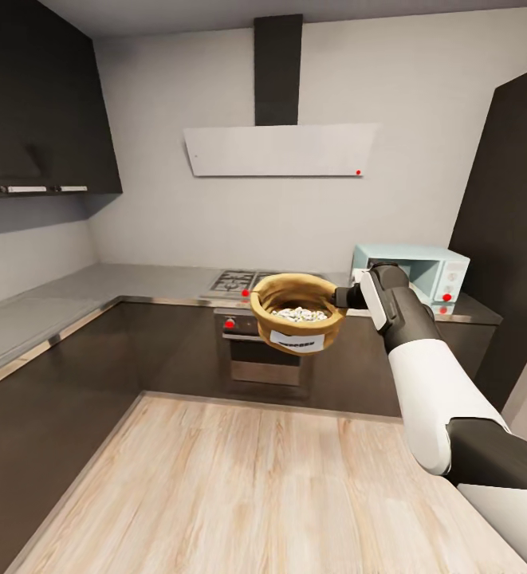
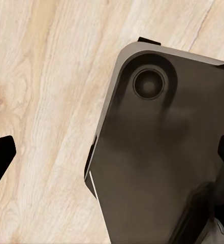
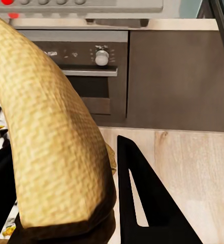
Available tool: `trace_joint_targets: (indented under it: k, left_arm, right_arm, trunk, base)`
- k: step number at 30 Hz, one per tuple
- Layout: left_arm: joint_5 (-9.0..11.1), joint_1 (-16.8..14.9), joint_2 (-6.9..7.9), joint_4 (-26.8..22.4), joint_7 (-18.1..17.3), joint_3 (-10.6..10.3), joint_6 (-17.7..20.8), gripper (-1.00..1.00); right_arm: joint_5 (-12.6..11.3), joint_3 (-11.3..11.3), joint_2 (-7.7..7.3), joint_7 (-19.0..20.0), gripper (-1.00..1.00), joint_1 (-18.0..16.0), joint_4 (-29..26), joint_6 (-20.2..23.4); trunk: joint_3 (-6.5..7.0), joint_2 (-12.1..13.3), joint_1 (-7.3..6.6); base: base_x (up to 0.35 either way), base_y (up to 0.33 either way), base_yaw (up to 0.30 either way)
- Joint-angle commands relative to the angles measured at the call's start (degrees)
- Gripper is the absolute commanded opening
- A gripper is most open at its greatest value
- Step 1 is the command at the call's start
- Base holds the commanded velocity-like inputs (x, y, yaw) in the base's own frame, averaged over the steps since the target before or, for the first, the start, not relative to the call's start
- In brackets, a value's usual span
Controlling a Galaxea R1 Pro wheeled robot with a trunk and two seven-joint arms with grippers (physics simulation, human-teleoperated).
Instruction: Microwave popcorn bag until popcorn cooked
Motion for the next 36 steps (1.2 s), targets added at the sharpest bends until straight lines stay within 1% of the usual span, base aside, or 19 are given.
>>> trace_joint_targets:
  k: [1,15,17,20,36]
  left_arm:
    - [0.2,0.0,-0.02,-0.1,0.1,0.0,-0.1,1.00]
    - [0.1,0.0,-0.04,-0.1,0.1,-0.1,-0.1,1.00]
    - [-0.4,0.0,-0.19,0.0,0.2,-0.2,-0.2,1.00]
    - [-0.5,0.0,-0.19,0.0,0.2,-0.2,-0.2,1.00]
    - [-0.4,0.0,-0.19,0.0,0.2,-0.2,-0.2,1.00]
  right_arm:
    - [-0.3,-0.2,0.04,-0.3,-1.00,0.0,0.0,0.2]
    - [-0.2,-0.3,-0.03,-0.3,-1.00,0.0,0.0,0.2]
    - [-0.2,-0.3,-0.03,-0.3,-1.00,0.0,0.0,0.2]
    - [-0.2,-0.3,-0.03,-0.3,-1.00,0.0,0.0,0.2]
    - [-0.2,-0.3,-0.03,-0.3,-1.00,0.0,0.0,0.2]
  trunk:
    - [-0.07,0.0,0.01]
    - [-0.07,0.0,0.01]
    - [-0.07,0.0,0.01]
    - [-0.07,0.0,0.01]
    - [-0.07,0.0,0.01]
  base:
    - [0.000,0.000,-0.002]
    - [0.000,0.000,0.000]
    - [-0.333,0.000,0.000]
    - [-0.345,0.000,0.000]
    - [-0.346,0.000,0.000]
